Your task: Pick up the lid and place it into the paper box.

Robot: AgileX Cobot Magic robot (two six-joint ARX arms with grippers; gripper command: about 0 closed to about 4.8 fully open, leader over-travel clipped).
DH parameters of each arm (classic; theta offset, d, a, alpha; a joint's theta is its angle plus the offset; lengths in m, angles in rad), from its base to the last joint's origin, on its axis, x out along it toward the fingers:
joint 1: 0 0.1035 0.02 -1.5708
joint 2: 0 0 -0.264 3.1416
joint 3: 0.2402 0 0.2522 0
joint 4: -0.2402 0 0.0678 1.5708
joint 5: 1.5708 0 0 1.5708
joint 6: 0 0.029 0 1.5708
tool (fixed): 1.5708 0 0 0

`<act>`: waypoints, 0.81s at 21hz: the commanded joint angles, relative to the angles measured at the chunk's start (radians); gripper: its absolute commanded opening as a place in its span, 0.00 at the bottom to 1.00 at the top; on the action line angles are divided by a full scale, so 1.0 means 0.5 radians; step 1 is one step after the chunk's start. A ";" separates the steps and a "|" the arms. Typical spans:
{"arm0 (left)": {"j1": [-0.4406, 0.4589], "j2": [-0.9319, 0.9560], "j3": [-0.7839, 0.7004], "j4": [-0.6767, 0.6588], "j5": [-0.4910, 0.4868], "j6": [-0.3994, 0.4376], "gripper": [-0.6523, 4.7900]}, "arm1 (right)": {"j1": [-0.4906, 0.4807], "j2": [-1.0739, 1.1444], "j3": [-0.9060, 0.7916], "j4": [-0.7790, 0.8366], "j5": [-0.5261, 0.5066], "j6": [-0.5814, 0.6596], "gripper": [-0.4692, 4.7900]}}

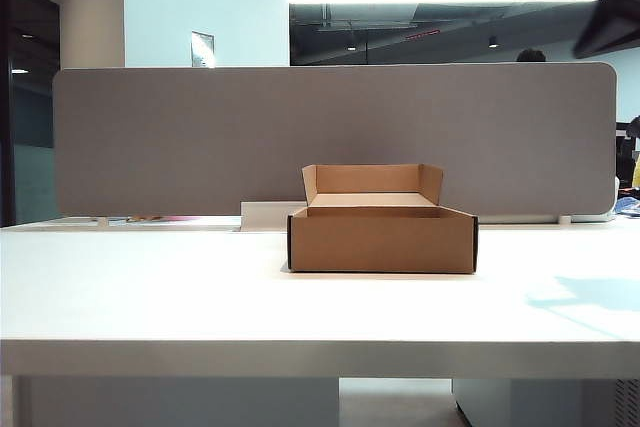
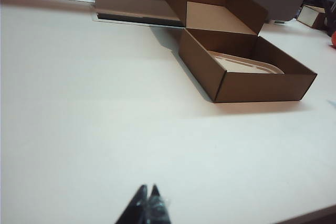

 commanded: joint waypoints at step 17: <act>-0.002 -0.001 0.006 0.004 -0.005 0.002 0.11 | 0.003 -1.892 -1.426 -0.031 0.433 0.260 0.07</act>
